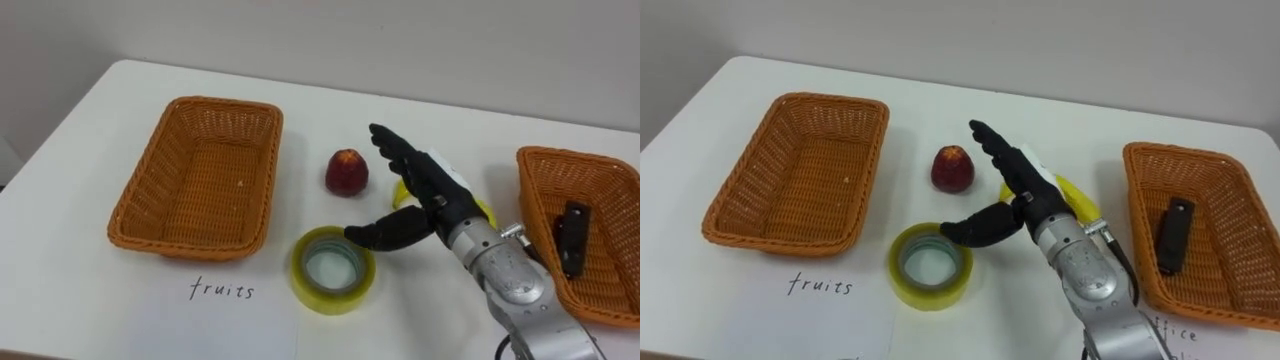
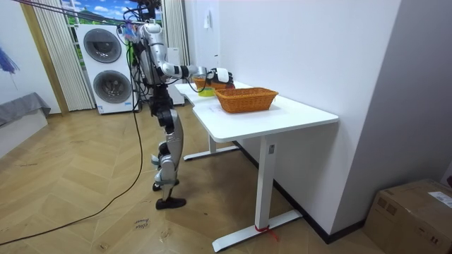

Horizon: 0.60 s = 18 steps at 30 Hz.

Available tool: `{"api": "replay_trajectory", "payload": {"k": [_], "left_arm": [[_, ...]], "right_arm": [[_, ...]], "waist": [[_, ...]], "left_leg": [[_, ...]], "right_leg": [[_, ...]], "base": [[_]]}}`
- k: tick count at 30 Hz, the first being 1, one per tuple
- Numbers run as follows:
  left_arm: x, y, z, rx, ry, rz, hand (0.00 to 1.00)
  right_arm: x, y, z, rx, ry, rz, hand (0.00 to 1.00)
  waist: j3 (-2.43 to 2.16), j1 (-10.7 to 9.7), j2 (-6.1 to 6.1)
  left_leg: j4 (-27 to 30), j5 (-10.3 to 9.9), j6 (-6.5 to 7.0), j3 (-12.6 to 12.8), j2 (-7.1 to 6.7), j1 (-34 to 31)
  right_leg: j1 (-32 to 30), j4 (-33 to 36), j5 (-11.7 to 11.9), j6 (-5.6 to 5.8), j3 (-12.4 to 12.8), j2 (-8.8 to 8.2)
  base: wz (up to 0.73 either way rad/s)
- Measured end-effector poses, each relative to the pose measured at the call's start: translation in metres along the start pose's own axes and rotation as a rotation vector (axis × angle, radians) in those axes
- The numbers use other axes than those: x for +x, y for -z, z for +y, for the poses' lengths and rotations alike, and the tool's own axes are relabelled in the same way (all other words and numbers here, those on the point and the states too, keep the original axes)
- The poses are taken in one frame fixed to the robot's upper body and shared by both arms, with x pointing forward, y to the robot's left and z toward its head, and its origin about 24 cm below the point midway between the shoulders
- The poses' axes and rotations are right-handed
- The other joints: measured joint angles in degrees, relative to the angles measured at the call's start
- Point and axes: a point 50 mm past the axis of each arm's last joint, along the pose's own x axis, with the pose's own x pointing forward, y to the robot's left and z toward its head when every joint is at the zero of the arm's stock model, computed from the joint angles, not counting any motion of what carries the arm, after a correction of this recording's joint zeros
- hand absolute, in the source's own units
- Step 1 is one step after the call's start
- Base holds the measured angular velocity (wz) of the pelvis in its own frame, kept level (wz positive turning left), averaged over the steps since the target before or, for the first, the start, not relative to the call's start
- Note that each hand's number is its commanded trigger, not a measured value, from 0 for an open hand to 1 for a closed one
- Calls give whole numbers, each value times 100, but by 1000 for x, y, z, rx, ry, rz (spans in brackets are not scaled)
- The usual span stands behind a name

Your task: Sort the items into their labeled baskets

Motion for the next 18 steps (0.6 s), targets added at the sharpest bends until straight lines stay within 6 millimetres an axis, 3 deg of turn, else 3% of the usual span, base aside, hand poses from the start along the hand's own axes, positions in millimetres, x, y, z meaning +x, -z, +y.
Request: {"api": "replay_trajectory", "payload": {"k": [18], "left_arm": [[-3,7,-8,8,48,48,0]], "right_arm": [[2,4,8,-35,-14,36,0]], "waist": [[2,-4,33]], "left_leg": [[-35,7,13,0,-20,-7]], "right_leg": [[-2,12,10,17,-2,-15]], "base": [[0]]}}
